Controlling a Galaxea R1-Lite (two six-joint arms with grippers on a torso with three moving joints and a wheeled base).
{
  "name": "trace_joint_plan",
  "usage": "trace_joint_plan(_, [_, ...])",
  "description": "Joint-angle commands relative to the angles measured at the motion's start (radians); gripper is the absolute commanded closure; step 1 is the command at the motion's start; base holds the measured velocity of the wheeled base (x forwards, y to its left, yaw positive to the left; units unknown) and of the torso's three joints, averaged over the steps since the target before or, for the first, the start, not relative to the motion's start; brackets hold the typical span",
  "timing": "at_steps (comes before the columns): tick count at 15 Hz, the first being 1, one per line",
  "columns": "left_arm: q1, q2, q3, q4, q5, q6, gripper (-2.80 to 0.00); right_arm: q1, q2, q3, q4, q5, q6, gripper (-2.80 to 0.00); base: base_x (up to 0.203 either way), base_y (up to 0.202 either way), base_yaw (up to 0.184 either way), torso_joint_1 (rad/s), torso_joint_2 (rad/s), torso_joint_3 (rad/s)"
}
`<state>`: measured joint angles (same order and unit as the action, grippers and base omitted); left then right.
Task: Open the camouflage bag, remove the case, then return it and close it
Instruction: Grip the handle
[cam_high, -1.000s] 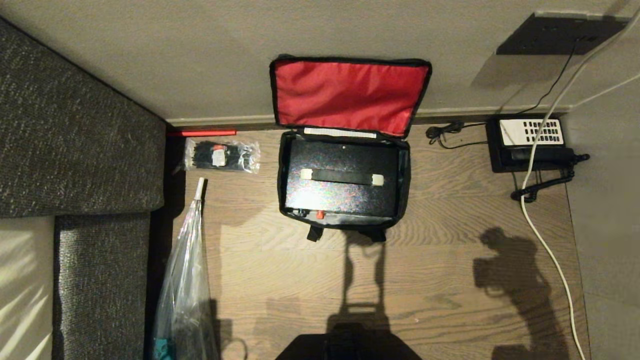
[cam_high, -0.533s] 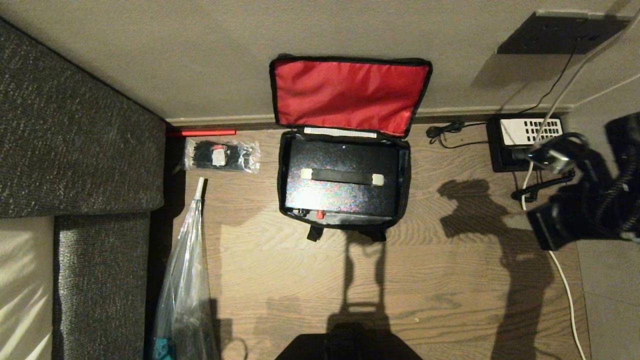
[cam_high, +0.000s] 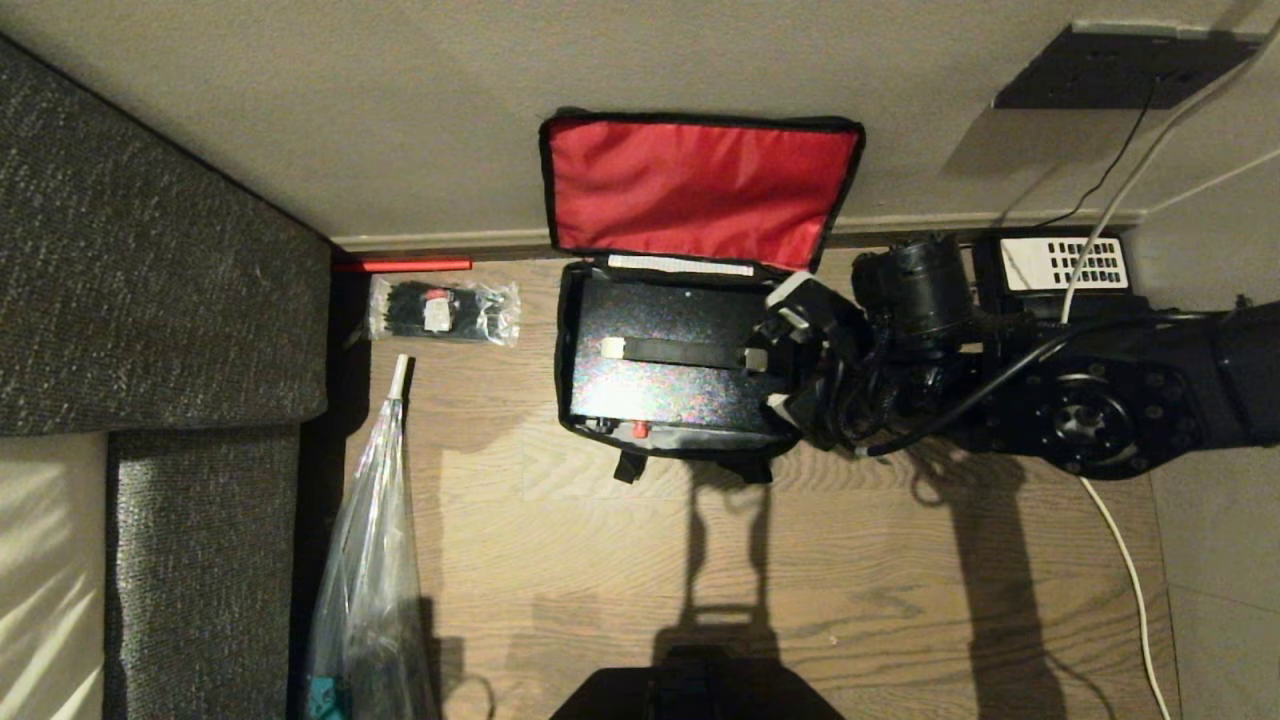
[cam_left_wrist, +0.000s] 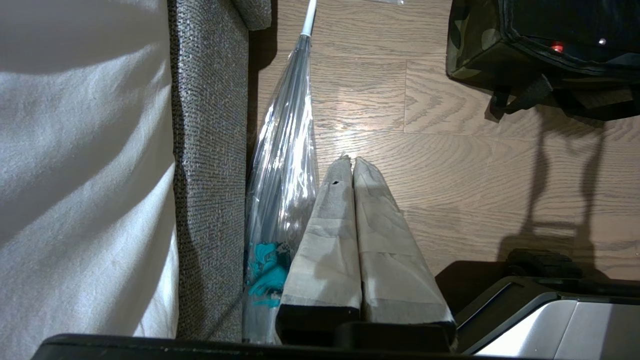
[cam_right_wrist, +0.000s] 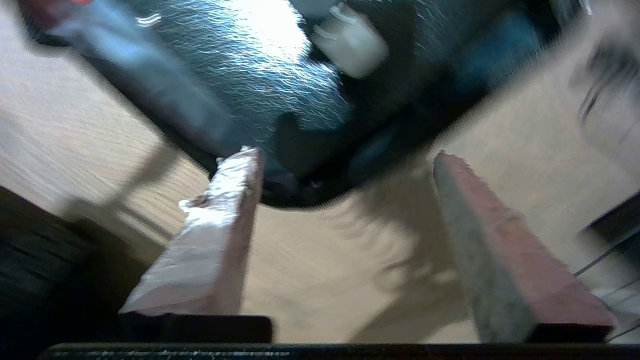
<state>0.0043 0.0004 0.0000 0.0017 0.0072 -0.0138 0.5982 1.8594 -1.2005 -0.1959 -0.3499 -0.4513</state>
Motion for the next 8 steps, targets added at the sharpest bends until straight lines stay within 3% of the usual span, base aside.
trace_joint_plan(1, [0.0,-0.002,0.003,0.0,0.0,0.0,0.0,0.063,0.021,0.063,-0.157,-0.053,-0.237,-2.8,0.0,0.0,0.0,0.0,0.0,0.0])
trace_joint_plan(4, [0.0,-0.002,0.003,0.0,0.0,0.0,0.0,0.081,0.043,0.162,-0.471,-0.092,-0.65,-2.8,0.0,0.0,0.0,0.0,0.0,0.0])
trace_joint_plan(6, [0.0,-0.002,0.003,0.0,0.0,0.0,0.0,0.087,0.091,0.186,-0.676,-0.099,-0.879,-2.8,0.0,0.0,0.0,0.0,0.0,0.0])
trace_joint_plan(7, [0.002,-0.002,0.003,0.0,0.0,0.0,0.0,0.088,0.118,0.189,-0.753,-0.102,-0.963,-2.8,0.0,0.0,0.0,0.0,0.0,0.0])
trace_joint_plan(8, [0.0,-0.002,0.003,0.0,0.0,0.0,0.0,0.091,0.147,0.185,-0.787,-0.112,-0.989,-2.8,0.0,0.0,0.0,0.0,0.0,0.0])
